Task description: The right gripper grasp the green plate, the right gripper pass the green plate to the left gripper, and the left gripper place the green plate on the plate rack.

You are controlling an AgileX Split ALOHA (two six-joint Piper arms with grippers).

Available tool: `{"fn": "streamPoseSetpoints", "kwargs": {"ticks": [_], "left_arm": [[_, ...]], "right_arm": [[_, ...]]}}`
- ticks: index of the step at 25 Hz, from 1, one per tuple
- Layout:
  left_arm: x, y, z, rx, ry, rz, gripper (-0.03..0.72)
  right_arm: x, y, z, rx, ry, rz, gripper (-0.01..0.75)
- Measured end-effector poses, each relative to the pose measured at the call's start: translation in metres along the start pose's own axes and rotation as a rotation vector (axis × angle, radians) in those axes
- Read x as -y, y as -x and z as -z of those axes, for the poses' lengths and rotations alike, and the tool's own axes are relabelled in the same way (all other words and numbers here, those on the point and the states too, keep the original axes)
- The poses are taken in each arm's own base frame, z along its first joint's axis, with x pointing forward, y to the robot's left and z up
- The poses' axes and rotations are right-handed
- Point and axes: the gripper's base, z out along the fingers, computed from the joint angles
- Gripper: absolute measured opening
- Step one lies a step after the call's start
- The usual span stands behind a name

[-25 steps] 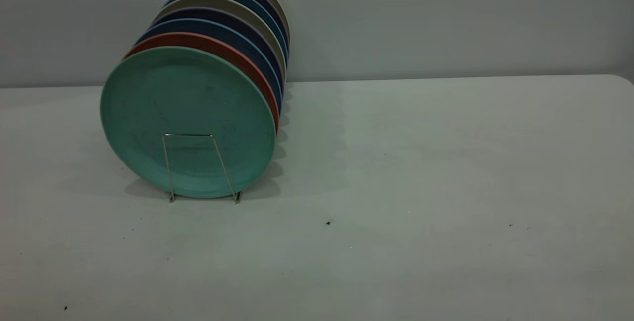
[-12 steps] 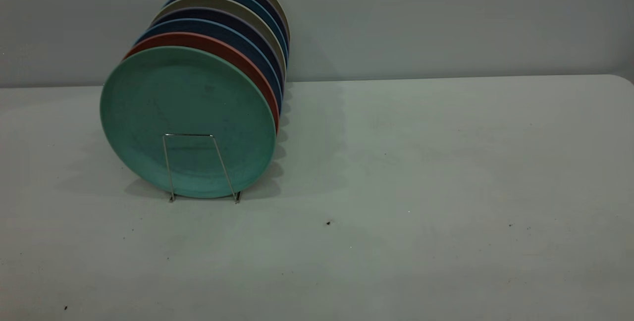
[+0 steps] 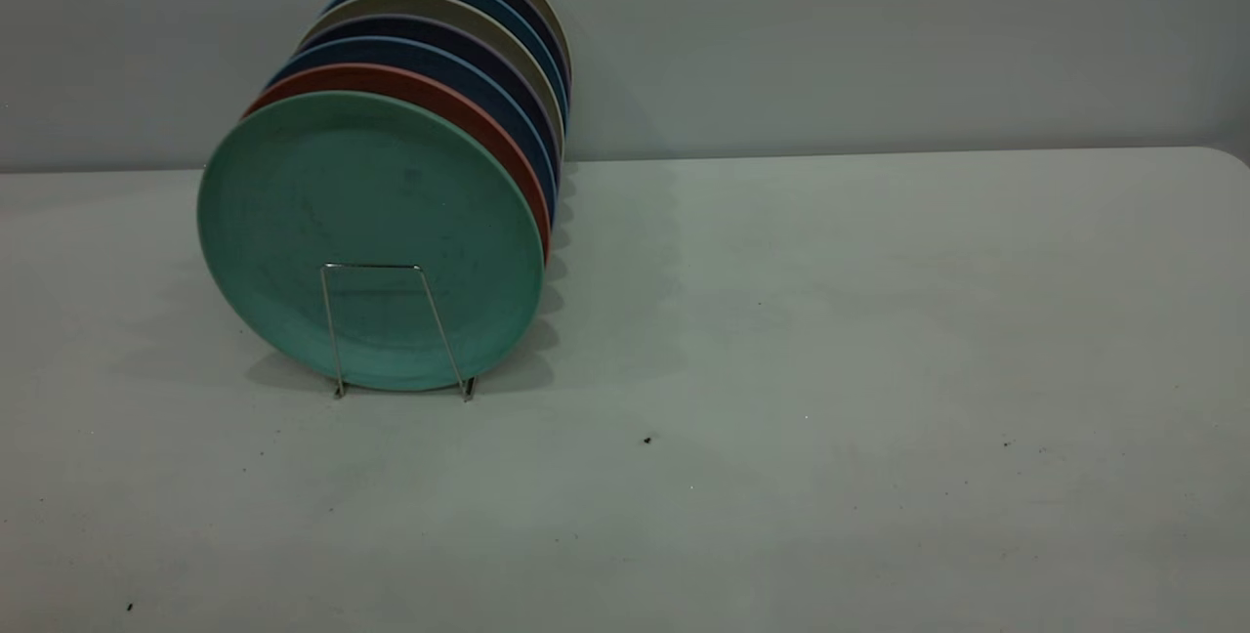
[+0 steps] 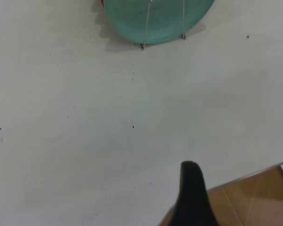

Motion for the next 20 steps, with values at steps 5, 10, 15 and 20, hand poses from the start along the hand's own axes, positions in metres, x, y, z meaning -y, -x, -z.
{"fn": "streamPoseSetpoints", "kwargs": {"ticks": [5,10,15,20], "left_arm": [[0.0005,0.0004,-0.0007,-0.002,0.06,0.034,0.575],[0.001,0.0008,-0.0014,-0.003,0.119,0.069,0.575],[0.001,0.0008,-0.0014,-0.003,0.123,0.071,0.575],[0.001,0.0008,-0.0014,-0.003,0.123,0.071,0.575]], "right_arm": [[-0.0003,0.0005,-0.0006,-0.01,-0.131,-0.107,0.552],[-0.0005,-0.0002,0.0003,-0.01,-0.303,-0.229,0.552],[-0.0048,-0.0047,0.0056,0.042,-0.363,-0.251,0.552],[-0.005,-0.0046,0.0056,0.043,-0.366,-0.254,0.552]]}}
